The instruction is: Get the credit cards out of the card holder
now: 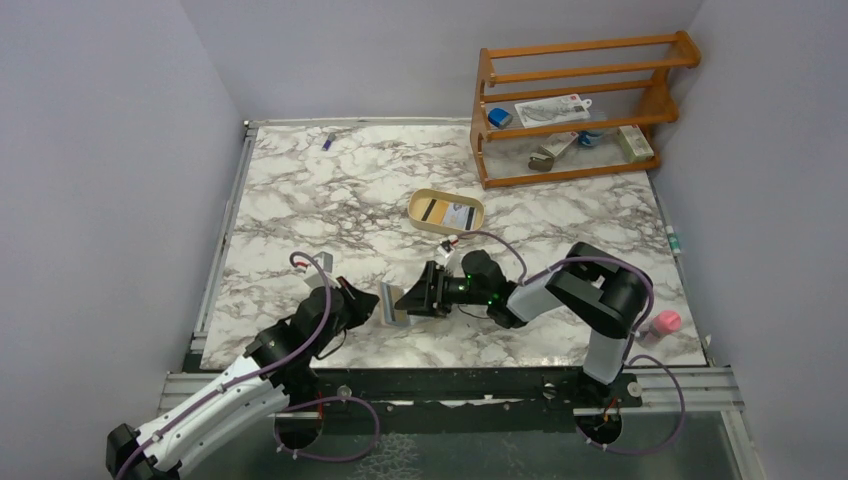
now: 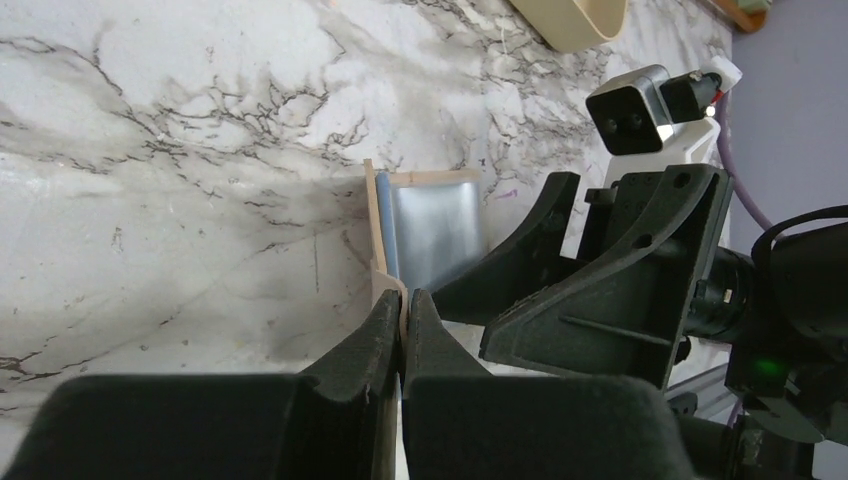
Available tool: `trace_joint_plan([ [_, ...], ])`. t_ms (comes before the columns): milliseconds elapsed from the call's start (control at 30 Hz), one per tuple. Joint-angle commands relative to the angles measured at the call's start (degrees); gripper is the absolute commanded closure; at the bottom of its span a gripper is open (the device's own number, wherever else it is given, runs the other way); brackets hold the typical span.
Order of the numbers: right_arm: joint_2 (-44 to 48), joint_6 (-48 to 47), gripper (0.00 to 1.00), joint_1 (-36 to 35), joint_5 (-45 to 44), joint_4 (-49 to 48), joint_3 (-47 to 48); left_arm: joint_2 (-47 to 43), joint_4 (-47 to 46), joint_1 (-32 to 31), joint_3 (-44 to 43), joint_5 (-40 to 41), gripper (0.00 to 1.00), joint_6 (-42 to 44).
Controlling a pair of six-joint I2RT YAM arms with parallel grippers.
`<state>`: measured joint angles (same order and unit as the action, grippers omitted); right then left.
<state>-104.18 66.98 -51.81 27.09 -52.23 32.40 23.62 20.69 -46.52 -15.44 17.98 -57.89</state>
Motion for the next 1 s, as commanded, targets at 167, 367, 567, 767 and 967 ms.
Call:
trace_joint_plan([
  [167, -3.8, 1.6, 0.34, -0.7, -3.2, -3.3, 2.5, 1.0, 1.0, -0.1, 4.5, -1.4, 1.0, -2.9],
  [367, -5.6, 1.3, 0.34, -0.8, -4.3, -2.9, 3.3, 1.5, 0.3, -0.1, 6.5, -0.3, 1.0, -2.5],
  [567, -7.0, 0.7, 0.34, -0.8, -5.2, -2.5, 2.3, 2.2, -1.3, -0.1, 8.8, 1.3, 0.92, -2.5],
  [767, -8.5, 1.2, 0.34, -0.8, -4.6, -3.4, 2.1, 4.2, -5.5, -0.1, 12.3, -1.2, 0.51, -4.0],
  [967, -8.8, 1.2, 0.34, -0.8, -4.4, -3.4, 2.2, 5.5, -8.0, -0.1, 13.7, -2.5, 0.43, -4.4],
])
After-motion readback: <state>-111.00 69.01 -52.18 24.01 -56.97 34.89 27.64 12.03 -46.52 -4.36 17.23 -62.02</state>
